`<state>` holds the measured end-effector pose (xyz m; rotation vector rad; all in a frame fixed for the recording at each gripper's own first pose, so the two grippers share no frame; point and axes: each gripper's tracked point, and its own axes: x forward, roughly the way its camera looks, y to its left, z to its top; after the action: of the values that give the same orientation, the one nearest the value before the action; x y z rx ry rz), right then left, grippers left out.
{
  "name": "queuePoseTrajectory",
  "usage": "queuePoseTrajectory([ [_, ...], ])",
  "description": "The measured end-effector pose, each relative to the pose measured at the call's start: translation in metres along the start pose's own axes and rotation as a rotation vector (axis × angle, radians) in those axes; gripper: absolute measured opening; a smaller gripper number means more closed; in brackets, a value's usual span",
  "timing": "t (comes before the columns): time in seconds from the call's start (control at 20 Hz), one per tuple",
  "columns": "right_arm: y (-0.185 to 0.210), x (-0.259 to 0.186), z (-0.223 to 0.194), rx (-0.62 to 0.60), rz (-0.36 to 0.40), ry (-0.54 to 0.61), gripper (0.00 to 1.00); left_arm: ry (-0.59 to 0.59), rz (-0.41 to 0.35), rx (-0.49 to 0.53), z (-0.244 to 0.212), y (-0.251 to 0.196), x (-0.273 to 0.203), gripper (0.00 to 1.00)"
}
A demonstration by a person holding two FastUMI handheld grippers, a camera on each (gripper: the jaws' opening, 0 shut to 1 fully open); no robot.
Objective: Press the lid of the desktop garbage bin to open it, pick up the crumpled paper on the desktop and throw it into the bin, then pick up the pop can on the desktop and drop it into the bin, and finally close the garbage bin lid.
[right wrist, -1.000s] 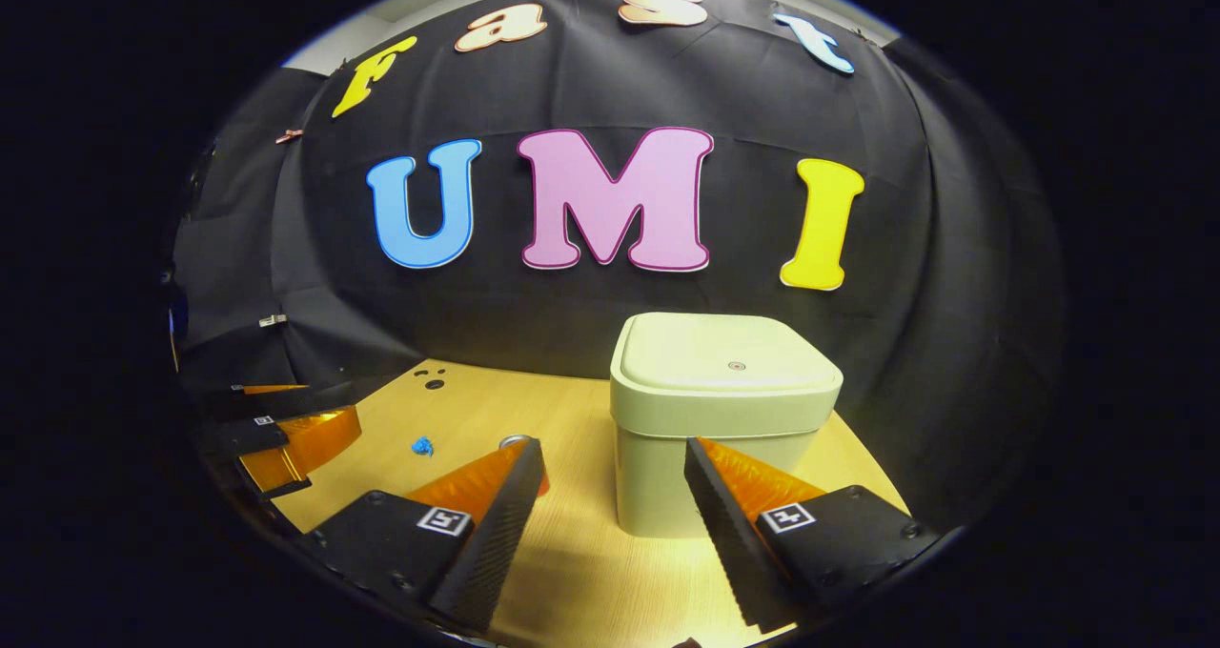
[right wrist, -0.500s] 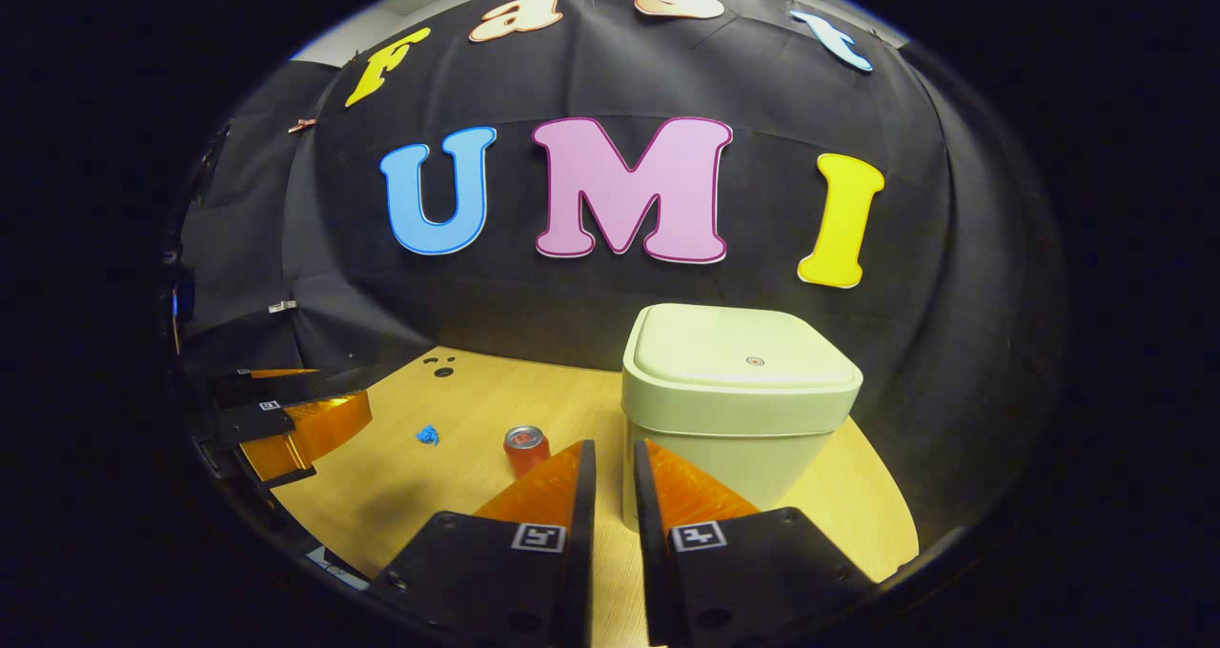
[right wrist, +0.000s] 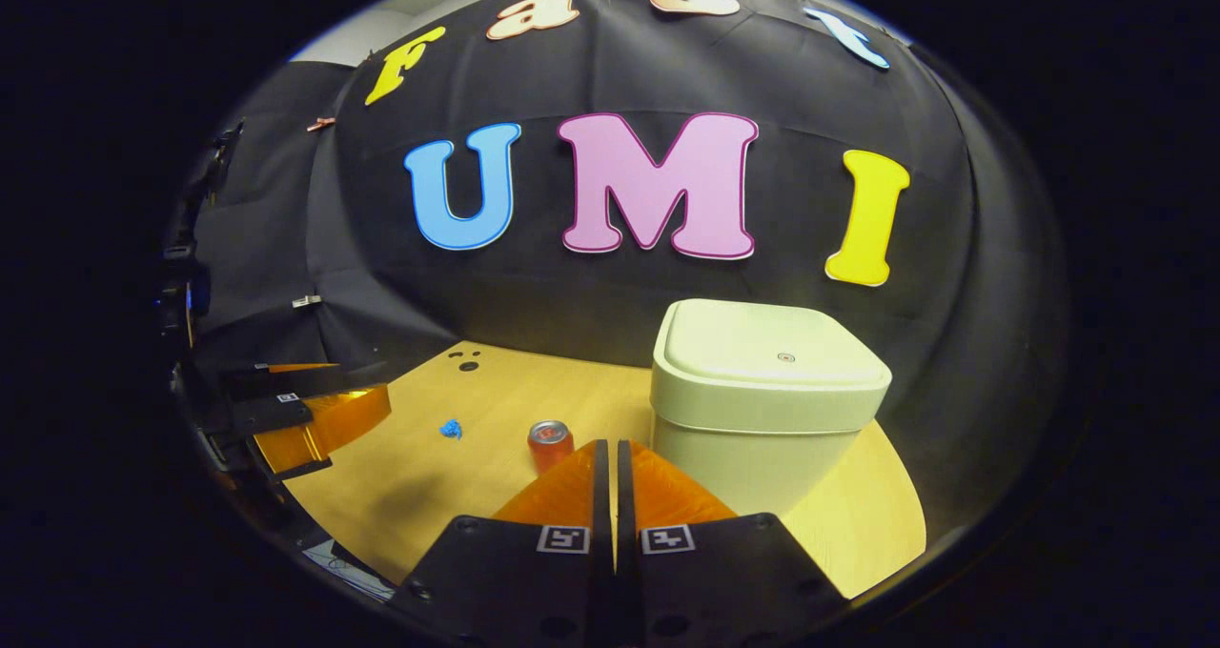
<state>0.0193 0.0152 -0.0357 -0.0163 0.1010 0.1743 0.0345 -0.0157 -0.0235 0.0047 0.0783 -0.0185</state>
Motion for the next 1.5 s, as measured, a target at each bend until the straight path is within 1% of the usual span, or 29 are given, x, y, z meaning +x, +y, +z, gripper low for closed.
queuePoseTrajectory([
  [0.1, -0.001, -0.002, 0.005, 0.012, 0.004, -0.01, 0.05, 0.002, -0.004, 0.0, -0.001, -0.001, 0.0, 0.96],
  [0.2, -0.008, -0.004, 0.006, 0.014, -0.014, 0.001, 0.05, 0.003, -0.011, 0.001, -0.002, -0.004, -0.002, 0.96],
  [0.45, -0.018, -0.001, 0.026, 0.071, -0.014, -0.008, 0.05, 0.016, -0.013, 0.006, -0.008, -0.005, -0.009, 0.96],
  [0.55, -0.03, 0.004, 0.037, 0.078, -0.019, -0.011, 0.05, 0.016, 0.007, 0.013, -0.008, -0.001, -0.012, 0.96],
  [0.7, -0.056, 0.016, 0.053, 0.057, -0.056, -0.016, 0.05, 0.025, 0.036, 0.0, -0.012, 0.005, -0.016, 0.95],
  [0.75, -0.065, 0.02, 0.059, 0.054, -0.066, -0.022, 0.1, 0.035, 0.045, -0.009, -0.016, 0.007, -0.016, 0.95],
  [0.8, -0.074, 0.023, 0.063, 0.046, -0.08, -0.03, 0.05, 0.044, 0.055, -0.019, -0.019, 0.007, -0.017, 0.95],
  [0.85, -0.082, 0.029, 0.066, 0.038, -0.089, -0.033, 0.05, 0.052, 0.067, -0.027, -0.022, 0.01, -0.018, 0.96],
  [0.95, -0.096, 0.038, 0.068, 0.037, -0.102, -0.03, 0.05, 0.062, 0.095, -0.034, -0.024, 0.012, -0.019, 0.96],
  [1.05, -0.108, 0.045, 0.069, 0.043, -0.11, -0.027, 0.05, 0.061, 0.122, -0.019, -0.023, 0.011, -0.019, 0.96],
  [1.25, -0.128, 0.057, 0.06, 0.036, -0.122, 0.0, 0.05, 0.069, 0.136, -0.01, -0.026, -0.003, -0.013, 0.96],
  [1.4, -0.136, 0.066, 0.05, 0.032, -0.109, 0.029, 0.05, 0.091, 0.142, -0.016, -0.03, -0.021, -0.005, 0.96],
  [1.5, -0.14, 0.069, 0.051, 0.031, -0.096, 0.017, 0.05, 0.098, 0.15, -0.013, -0.032, -0.033, 0.003, 0.96],
])
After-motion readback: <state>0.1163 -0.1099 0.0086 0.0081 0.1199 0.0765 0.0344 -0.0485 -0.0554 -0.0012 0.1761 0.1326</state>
